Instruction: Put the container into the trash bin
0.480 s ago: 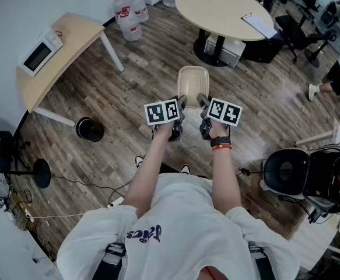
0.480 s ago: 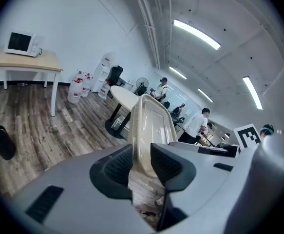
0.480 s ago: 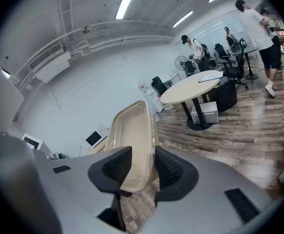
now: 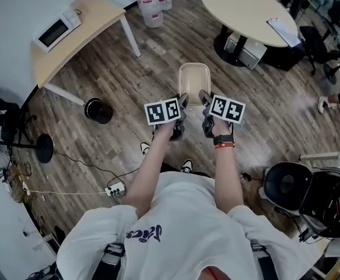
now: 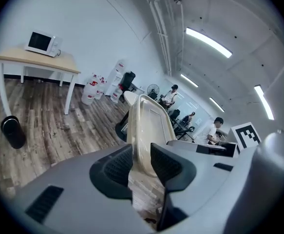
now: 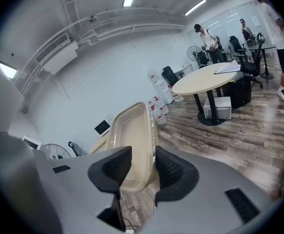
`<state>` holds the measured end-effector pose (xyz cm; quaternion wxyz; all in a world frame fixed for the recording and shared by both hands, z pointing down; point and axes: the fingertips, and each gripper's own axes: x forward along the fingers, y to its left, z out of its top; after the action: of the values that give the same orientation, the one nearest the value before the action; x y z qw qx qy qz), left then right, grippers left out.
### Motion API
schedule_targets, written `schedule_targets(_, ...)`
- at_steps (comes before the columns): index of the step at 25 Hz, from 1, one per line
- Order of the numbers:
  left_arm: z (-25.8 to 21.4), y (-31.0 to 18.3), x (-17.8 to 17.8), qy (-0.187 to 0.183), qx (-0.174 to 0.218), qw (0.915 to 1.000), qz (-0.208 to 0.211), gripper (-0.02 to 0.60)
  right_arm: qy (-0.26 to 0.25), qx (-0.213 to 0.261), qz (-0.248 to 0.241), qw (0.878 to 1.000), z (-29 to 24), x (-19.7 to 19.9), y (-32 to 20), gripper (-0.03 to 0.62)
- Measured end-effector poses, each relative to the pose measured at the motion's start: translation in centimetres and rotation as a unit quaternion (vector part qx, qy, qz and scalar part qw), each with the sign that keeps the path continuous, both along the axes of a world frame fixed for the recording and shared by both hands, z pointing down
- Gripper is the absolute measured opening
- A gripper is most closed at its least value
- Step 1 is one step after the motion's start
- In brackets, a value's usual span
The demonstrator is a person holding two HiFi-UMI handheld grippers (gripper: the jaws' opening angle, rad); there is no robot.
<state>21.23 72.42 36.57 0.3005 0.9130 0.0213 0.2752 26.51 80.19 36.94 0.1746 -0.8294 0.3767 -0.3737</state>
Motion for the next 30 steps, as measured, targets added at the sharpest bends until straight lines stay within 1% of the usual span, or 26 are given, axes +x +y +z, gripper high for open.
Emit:
schedule_targets(5, -0.7, -5.0, -1.1, -0.001, 0.001, 0.9992, -0.041, 0.129, -0.020, 0.012, -0.038, 0.999, -0.4, -0.7, -5.3, 0.171)
schedule_targets(12, 0.2, -11.6, -1.5, -0.013, 0.000, 0.9974, -0.071, 0.129, -0.052, 0.020, -0.051, 0.997, 0.9, -0.6, -12.1, 0.172)
schedule_targets(19, -0.7, -18.0, 0.1, -0.013, 0.003, 0.9953, -0.096, 0.132, -0.049, 0.018, -0.063, 0.997, 0.0, 1.2, -18.9, 0.163)
schedule_targets(25, -1.5, -23.6, 0.8, -0.009, -0.002, 0.9934, -0.114, 0.133, -0.039, 0.001, -0.073, 0.997, -1.0, 2.2, -24.8, 0.161)
schedule_targets(30, -2.0, -29.6, 0.9, -0.009, -0.005, 0.9923, -0.123, 0.135, -0.035, -0.008, -0.082, 0.996, -1.6, 2.2, -30.7, 0.163)
